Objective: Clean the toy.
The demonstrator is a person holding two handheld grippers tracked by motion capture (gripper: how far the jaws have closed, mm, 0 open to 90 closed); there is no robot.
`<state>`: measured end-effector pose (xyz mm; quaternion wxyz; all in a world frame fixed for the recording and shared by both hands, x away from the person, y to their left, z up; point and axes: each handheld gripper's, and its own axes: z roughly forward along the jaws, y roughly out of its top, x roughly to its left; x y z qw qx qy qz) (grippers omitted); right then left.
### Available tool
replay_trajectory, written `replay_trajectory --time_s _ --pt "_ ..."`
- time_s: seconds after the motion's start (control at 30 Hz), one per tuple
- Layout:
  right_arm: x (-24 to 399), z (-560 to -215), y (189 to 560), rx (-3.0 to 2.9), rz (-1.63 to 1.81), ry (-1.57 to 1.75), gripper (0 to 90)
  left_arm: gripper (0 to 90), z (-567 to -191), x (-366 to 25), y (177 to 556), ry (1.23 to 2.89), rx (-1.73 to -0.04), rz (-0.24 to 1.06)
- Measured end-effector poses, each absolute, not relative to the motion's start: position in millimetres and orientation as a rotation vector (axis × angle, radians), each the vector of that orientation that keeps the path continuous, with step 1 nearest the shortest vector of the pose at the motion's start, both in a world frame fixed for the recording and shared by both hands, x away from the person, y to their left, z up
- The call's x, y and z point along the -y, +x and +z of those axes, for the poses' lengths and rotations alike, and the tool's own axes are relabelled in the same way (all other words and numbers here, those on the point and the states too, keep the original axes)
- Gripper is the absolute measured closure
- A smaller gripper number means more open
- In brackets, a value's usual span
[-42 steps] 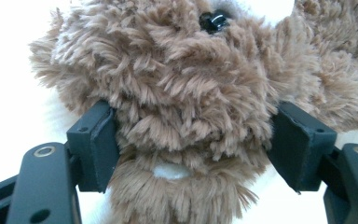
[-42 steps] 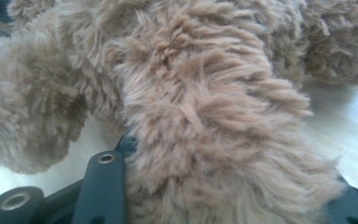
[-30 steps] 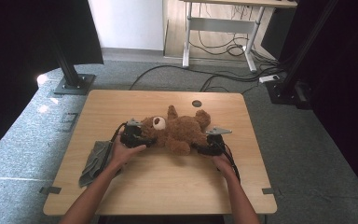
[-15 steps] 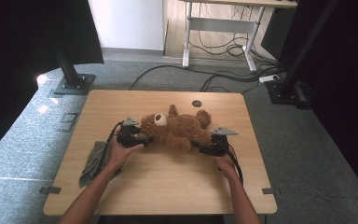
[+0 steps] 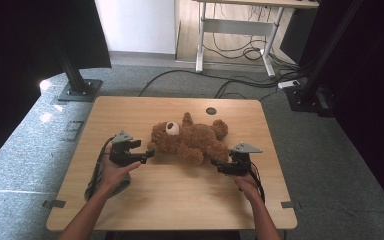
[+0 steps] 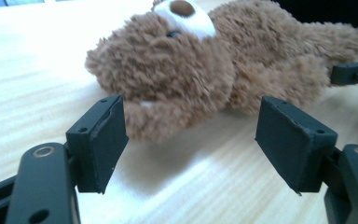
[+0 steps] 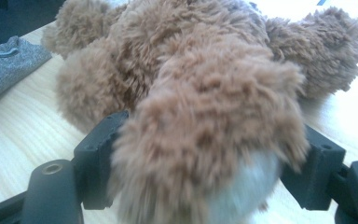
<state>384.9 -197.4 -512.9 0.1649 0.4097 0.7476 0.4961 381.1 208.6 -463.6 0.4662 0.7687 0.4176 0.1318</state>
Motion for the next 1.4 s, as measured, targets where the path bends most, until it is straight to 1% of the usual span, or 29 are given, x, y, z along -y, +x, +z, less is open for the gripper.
replay_trajectory --time_s 0.2,0.4,0.7,0.93,1.2,1.4 --pt "206.8 -515.9 368.5 -2.09 1.406 1.192 23.7 24.3 -473.5 -209.5 361.7 1.913 -1.007 0.279" --pt "218.5 -520.1 356.4 -2.088 1.412 1.212 23.7 24.1 -482.5 -210.5 351.1 1.938 -1.012 0.287" --pt "234.7 -528.4 328.2 -2.1 1.41 1.223 24.2 24.2 -494.2 -226.7 332.3 1.932 -1.038 0.258" --pt "237.6 -532.3 314.2 -2.12 1.41 1.215 24.9 24.4 -503.0 -234.6 317.0 1.951 -1.05 0.255" --pt "228.8 -536.5 314.3 -2.157 1.366 1.195 25.1 24.6 -506.0 -233.1 314.9 1.966 -1.047 0.241" --pt "231.0 -536.7 314.9 -2.144 1.359 1.205 26.3 24.6 -505.8 -235.9 314.9 1.961 -1.056 0.252"
